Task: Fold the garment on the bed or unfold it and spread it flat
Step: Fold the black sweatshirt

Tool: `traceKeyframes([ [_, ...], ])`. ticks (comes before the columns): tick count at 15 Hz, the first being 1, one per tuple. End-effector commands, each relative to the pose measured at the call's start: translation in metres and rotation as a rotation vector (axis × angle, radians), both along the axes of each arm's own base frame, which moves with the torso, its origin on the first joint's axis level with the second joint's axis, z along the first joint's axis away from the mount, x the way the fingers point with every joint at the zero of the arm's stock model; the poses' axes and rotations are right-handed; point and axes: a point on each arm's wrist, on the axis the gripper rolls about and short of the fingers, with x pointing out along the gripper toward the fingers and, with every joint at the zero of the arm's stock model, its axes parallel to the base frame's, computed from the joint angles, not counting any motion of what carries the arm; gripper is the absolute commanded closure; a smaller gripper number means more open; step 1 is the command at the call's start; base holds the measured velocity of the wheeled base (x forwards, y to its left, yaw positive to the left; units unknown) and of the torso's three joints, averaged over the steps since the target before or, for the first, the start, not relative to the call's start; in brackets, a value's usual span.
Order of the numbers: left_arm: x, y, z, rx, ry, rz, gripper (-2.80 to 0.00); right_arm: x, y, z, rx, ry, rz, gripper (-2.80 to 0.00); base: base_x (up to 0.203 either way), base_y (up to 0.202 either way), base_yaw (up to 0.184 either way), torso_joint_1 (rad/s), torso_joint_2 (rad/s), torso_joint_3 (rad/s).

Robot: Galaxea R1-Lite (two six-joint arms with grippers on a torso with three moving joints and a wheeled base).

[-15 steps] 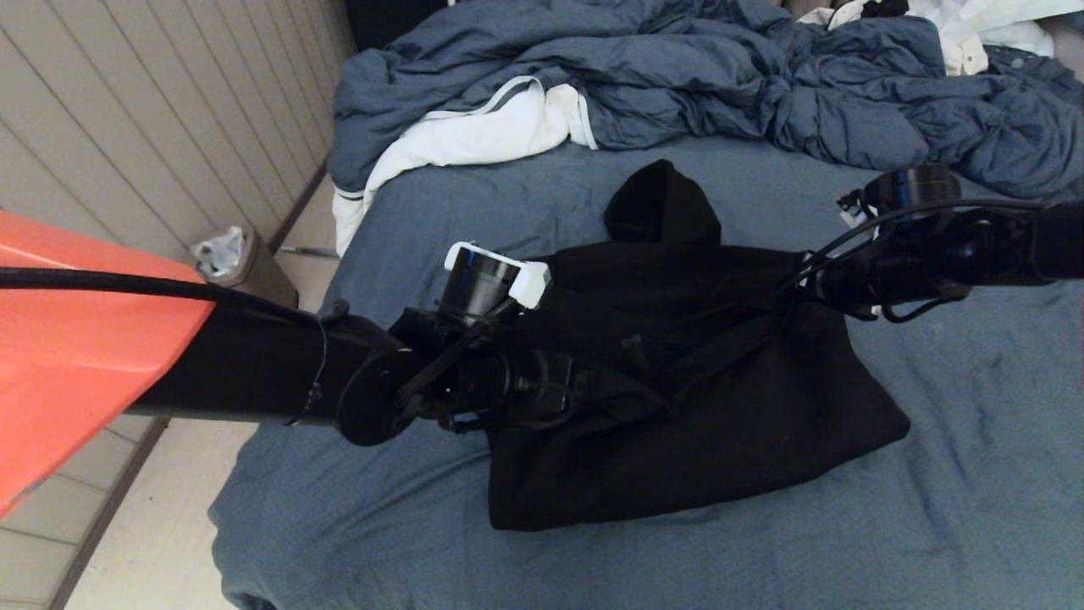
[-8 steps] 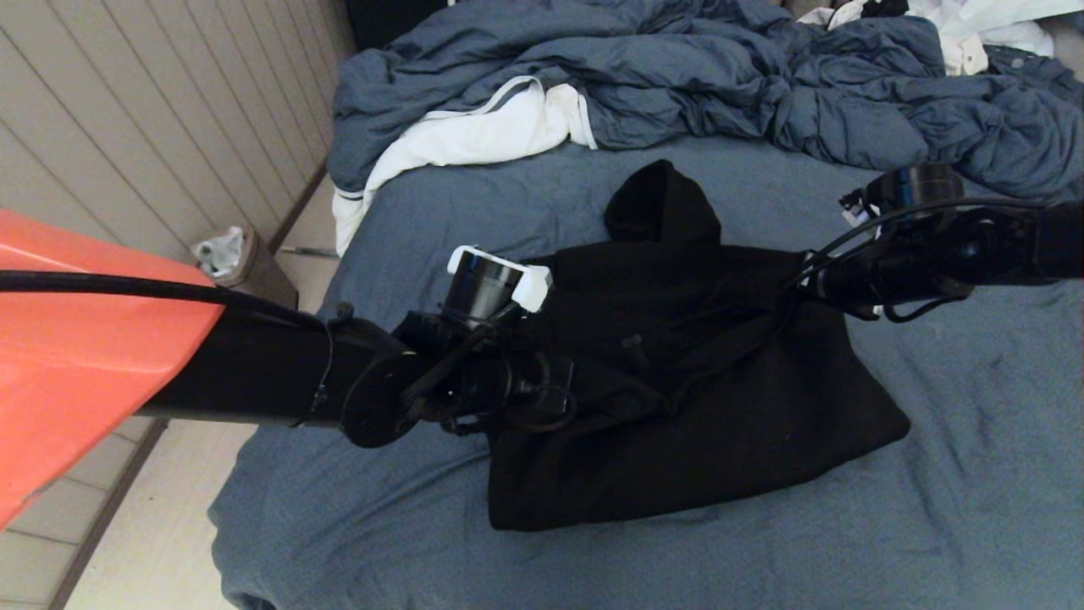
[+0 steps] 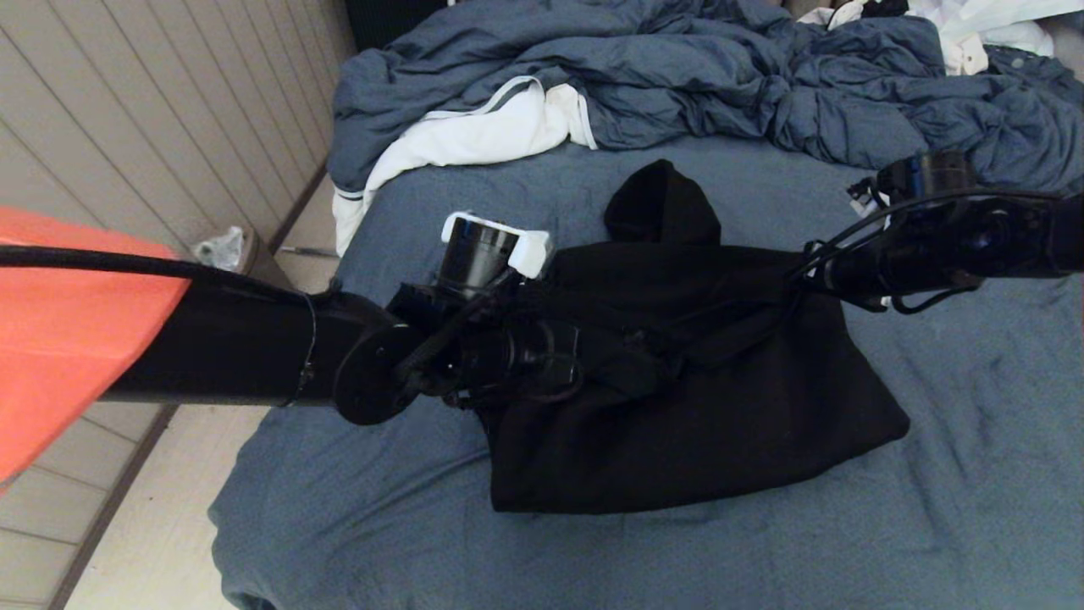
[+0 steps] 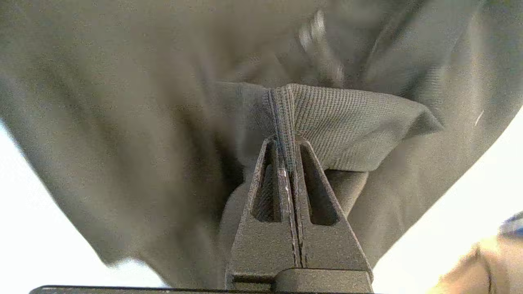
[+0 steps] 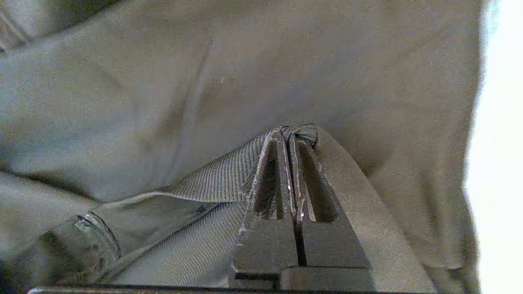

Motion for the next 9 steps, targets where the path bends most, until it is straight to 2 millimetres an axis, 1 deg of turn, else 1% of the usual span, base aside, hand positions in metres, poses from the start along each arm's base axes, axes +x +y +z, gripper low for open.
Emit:
traceKeyframes([
  [1,0.008,0.007,0.02,-0.045,-0.045,0.028,0.0,-0.001,-0.003,0.006,0.0,-0.018,-0.007,0.0,0.0,0.0,0.0,0.0,0.0,0.0],
  [3,0.018,0.017,0.035,-0.074,-0.08,0.061,0.0,-0.002,-0.01,0.009,0.0,-0.029,-0.027,0.0,0.0,0.0,0.0,0.0,0.0,0.0],
  [7,0.028,0.03,0.045,-0.092,-0.104,0.101,0.0,0.0,-0.015,0.02,-0.005,-0.069,-0.036,0.0,0.0,0.0,0.0,0.0,0.0,0.0],
  [9,0.033,0.033,0.049,-0.101,-0.115,0.111,0.0,0.001,-0.015,0.026,-0.007,-0.092,-0.039,0.0,0.0,0.0,0.0,0.0,0.0,0.0],
])
